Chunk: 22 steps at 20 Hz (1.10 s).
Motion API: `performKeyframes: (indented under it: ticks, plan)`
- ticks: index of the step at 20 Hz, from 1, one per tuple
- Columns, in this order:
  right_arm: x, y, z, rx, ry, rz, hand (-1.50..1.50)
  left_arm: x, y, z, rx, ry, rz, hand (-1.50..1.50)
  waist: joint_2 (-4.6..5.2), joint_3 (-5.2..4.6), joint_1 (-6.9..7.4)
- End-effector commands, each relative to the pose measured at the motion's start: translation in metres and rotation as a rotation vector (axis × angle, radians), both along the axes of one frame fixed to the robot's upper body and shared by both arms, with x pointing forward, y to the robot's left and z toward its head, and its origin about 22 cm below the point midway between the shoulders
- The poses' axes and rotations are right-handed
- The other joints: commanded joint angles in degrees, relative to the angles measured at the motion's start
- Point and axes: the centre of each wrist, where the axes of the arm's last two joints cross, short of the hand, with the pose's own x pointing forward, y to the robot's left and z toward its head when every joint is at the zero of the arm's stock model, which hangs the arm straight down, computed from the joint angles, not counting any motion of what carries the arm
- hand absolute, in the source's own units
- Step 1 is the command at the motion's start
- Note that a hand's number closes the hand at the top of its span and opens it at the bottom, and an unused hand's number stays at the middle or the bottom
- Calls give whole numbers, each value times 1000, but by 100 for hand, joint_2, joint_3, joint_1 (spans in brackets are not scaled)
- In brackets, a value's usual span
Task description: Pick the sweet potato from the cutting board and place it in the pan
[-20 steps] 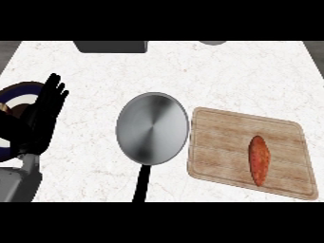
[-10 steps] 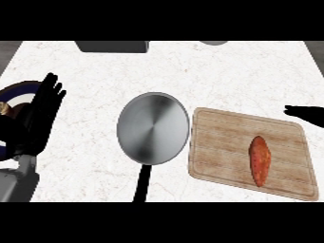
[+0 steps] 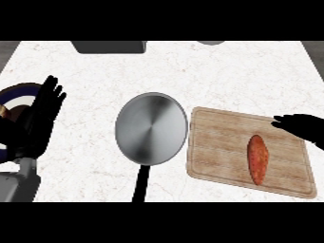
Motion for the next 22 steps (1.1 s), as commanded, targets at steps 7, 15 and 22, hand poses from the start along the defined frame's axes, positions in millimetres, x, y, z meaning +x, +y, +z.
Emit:
performKeyframes:
  ticks: [7,15,22]
  plan:
    - [-21,45,9,-60,-79,-9,-150,-11,13,-5,20,-21,7,0,0,-1,8]
    - [-18,66,-25,-120,-39,-53,-150,3,0,12,0,7,-4,0,3,1,7]
    - [-8,42,-38,-132,-43,-75,-150,-1,6,-5,0,-10,6,0,5,2,1]
